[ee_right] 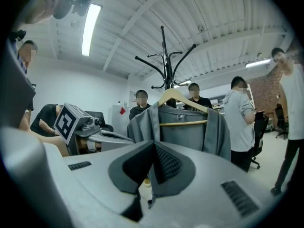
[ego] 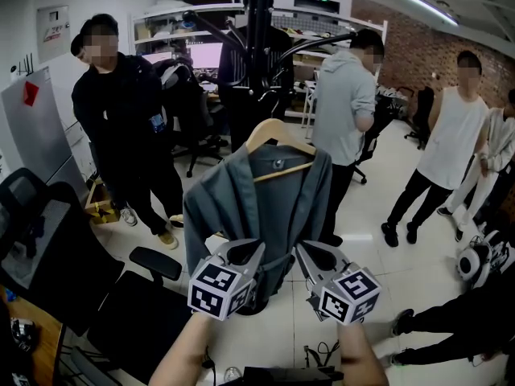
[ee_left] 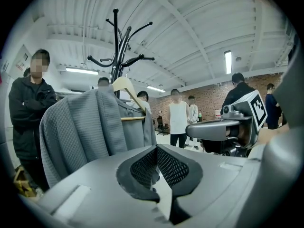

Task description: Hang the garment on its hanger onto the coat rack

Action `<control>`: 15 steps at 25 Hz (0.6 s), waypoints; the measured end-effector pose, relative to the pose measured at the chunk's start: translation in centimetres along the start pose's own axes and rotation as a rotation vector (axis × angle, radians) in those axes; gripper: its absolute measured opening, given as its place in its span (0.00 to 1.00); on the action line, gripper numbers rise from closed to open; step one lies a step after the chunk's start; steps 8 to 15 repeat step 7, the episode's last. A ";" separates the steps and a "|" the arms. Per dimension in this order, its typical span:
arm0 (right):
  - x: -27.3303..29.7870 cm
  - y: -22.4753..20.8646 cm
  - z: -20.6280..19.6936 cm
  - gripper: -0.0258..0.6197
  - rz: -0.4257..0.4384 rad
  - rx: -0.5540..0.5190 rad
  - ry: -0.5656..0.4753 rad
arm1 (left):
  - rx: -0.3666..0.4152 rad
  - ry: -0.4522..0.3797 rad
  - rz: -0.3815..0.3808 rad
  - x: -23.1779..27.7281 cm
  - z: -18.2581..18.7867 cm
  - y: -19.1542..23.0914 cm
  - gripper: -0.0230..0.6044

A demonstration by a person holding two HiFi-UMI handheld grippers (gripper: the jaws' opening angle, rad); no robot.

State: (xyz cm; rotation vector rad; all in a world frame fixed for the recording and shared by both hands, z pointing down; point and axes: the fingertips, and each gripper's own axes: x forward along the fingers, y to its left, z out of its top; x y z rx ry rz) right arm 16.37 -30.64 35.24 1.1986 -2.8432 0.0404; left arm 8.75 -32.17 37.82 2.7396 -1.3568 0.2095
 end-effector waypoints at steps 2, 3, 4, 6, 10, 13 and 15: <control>0.1 0.0 0.0 0.05 0.001 0.000 0.000 | -0.001 0.000 0.002 0.0 0.0 0.1 0.05; 0.1 -0.1 0.0 0.05 0.001 0.000 0.001 | 0.000 0.001 0.002 0.0 0.0 0.1 0.05; 0.1 -0.1 0.0 0.05 0.001 0.001 0.001 | 0.001 0.001 0.001 0.1 0.0 0.1 0.05; 0.2 -0.1 -0.1 0.04 0.002 0.002 0.001 | 0.002 0.002 -0.002 0.1 0.0 0.0 0.05; 0.2 -0.1 -0.1 0.05 0.002 0.003 0.001 | 0.002 0.003 -0.003 0.1 -0.1 -0.1 0.05; 0.2 -0.1 -0.1 0.05 0.002 0.003 0.001 | 0.002 0.003 -0.003 0.1 -0.1 -0.1 0.05; 0.2 -0.1 -0.1 0.05 0.002 0.003 0.001 | 0.002 0.003 -0.003 0.1 -0.1 -0.1 0.05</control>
